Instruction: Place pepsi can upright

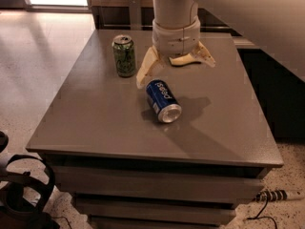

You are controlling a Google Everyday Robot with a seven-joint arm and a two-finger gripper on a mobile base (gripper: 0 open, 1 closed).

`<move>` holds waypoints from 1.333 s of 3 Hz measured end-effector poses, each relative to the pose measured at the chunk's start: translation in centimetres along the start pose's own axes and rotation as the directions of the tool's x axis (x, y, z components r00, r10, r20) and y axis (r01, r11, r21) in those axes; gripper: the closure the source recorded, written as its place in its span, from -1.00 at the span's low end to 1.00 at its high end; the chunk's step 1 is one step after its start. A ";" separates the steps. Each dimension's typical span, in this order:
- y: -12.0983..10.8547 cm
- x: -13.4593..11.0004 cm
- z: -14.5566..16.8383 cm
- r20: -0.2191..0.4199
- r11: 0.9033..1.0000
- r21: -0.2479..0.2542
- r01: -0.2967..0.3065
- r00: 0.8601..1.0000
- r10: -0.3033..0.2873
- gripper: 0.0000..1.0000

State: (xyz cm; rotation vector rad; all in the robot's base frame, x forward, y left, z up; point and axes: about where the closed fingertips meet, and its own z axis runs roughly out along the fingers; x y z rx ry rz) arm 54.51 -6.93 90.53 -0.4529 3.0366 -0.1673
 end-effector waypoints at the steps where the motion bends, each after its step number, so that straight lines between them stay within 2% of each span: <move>1: 1.1 0.4 0.4 -0.006 0.998 -0.037 0.046 0.999 -0.047 -1.00; 2: 2.4 0.5 1.3 -0.018 0.993 -0.082 0.082 0.996 -0.084 -1.00; 4: 3.3 0.6 3.7 -0.044 0.983 -0.162 0.083 0.995 -0.091 -1.00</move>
Offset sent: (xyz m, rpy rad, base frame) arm -0.0321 0.0200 -0.0278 0.0635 0.1559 0.1207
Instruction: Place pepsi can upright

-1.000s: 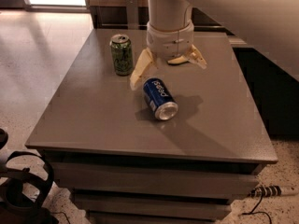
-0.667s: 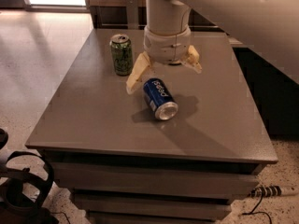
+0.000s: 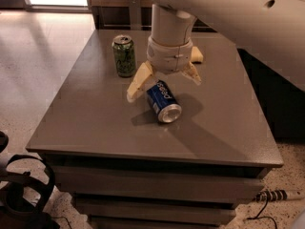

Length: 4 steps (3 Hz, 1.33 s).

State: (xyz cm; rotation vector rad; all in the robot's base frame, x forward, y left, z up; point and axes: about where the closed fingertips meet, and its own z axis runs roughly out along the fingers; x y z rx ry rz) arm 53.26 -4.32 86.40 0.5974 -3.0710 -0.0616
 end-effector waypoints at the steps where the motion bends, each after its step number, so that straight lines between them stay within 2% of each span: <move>1: 0.2 0.0 0.7 0.026 0.999 -0.047 0.001 1.000 0.001 -1.00; 3: 0.5 -1.1 2.0 0.102 0.993 -0.108 0.045 0.994 -0.034 -1.00; 4: 0.4 -1.8 2.8 0.117 0.994 -0.094 0.048 0.992 -0.037 -0.66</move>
Offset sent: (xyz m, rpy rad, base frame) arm 0.0038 0.0066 -0.0197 0.1727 -0.0541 0.0399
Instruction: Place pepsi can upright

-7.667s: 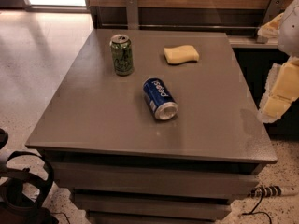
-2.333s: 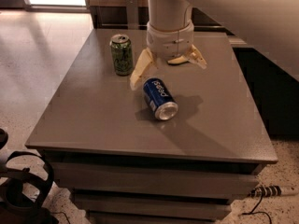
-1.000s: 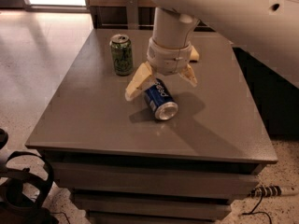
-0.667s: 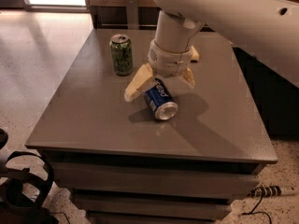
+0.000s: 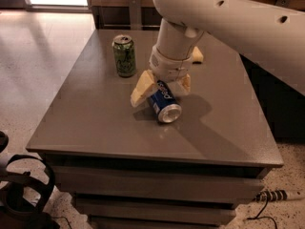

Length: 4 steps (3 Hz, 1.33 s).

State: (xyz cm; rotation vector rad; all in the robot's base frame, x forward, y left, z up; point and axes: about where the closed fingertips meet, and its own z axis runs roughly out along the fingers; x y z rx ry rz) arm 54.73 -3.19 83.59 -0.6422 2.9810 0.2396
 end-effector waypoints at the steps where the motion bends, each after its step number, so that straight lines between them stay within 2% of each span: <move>1: 0.1 0.0 -0.1 0.000 1.000 -0.002 0.001 1.000 -0.001 -0.19; 3: 0.2 0.0 -0.1 0.002 1.000 -0.001 0.004 1.000 -0.004 0.73; 4: 0.3 0.1 -0.1 0.004 1.000 -0.001 0.005 1.000 -0.005 1.00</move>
Offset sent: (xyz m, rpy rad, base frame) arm -0.0006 0.0004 0.0006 0.0011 0.0001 0.0012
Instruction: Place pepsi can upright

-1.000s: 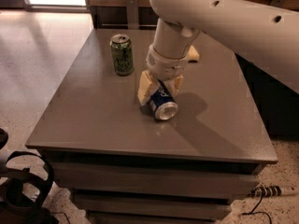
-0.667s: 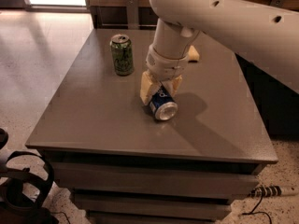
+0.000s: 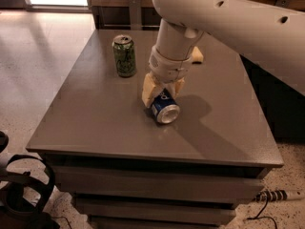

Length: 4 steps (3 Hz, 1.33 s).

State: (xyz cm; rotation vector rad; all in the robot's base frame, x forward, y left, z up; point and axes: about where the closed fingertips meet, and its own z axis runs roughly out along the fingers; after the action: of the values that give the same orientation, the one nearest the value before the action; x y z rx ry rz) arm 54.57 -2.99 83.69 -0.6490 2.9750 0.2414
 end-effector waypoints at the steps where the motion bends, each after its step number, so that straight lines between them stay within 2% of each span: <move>1: -0.5 0.2 -1.6 0.053 1.000 0.004 0.019 0.998 -0.019 1.00; 2: -1.6 0.6 -4.6 0.162 0.999 0.005 0.039 0.986 -0.039 1.00; 3: -2.7 0.7 -7.0 0.289 0.998 -0.018 0.067 0.956 -0.059 1.00; 4: -3.9 0.1 -8.5 0.437 0.990 -0.075 0.122 0.896 -0.077 1.00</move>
Offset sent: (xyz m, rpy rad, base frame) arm -0.0002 -0.0502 0.0844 0.1322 -0.3004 0.0120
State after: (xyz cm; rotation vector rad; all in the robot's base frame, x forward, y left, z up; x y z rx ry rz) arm 55.66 -7.95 91.56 -0.6549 2.5071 0.4636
